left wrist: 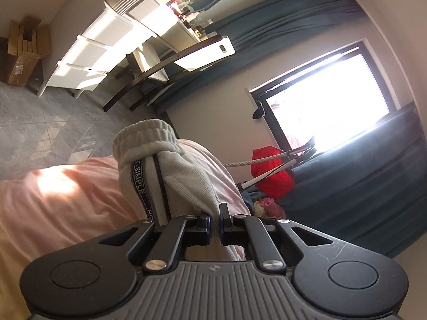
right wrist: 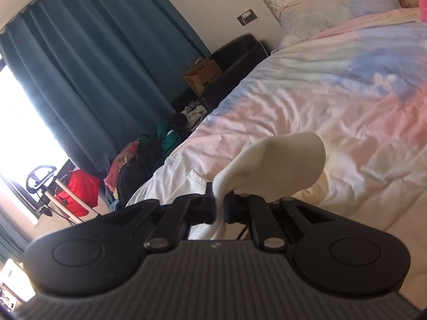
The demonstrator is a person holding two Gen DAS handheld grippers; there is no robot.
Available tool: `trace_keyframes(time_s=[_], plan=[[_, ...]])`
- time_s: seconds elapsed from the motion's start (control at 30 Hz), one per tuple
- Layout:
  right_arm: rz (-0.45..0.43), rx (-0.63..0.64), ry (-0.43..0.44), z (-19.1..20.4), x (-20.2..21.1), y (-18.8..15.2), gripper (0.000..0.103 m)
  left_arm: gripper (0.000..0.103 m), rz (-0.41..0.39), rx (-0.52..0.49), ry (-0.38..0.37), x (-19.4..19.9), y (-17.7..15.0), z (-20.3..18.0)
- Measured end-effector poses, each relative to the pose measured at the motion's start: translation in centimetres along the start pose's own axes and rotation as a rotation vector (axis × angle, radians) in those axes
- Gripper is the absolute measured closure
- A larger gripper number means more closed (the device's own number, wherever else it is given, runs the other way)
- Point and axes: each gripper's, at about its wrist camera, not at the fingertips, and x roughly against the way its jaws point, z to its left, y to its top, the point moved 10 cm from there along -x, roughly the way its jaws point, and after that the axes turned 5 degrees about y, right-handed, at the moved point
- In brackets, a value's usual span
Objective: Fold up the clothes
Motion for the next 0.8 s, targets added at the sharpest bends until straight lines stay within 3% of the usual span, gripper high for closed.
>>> trace_keyframes(time_s=[0.23, 0.37, 0.5, 0.7, 0.77, 0.8], plan=[[-0.012, 0.179, -0.08, 7.7, -11.3, 1.6, 0.094, 0.096, -0.008, -0.197, 0.131, -13.2, 1.4, -5.3], [0.017, 0.269, -0.124, 9.7, -19.4, -0.7, 0.094, 0.095, 0.008, -0.267, 0.195, -22.3, 1.4, -7.1], [0.054, 0.351, -0.171, 9.9, -25.7, -3.9, 0.094, 0.094, 0.087, -0.288, 0.286, -29.8, 0.1, -6.0], [0.133, 0.336, -0.205, 8.2, -30.2, -7.0, 0.089, 0.088, 0.119, -0.403, 0.29, -33.1, -1.2, -5.6], [0.172, 0.32, -0.177, 8.1, -30.5, -7.4, 0.079, 0.076, 0.142, -0.416, 0.264, -33.0, -1.4, -5.8], [0.181, 0.314, -0.17, 8.1, -30.2, -7.3, 0.071, 0.064, 0.151, -0.413, 0.236, -32.4, -1.5, -6.1]])
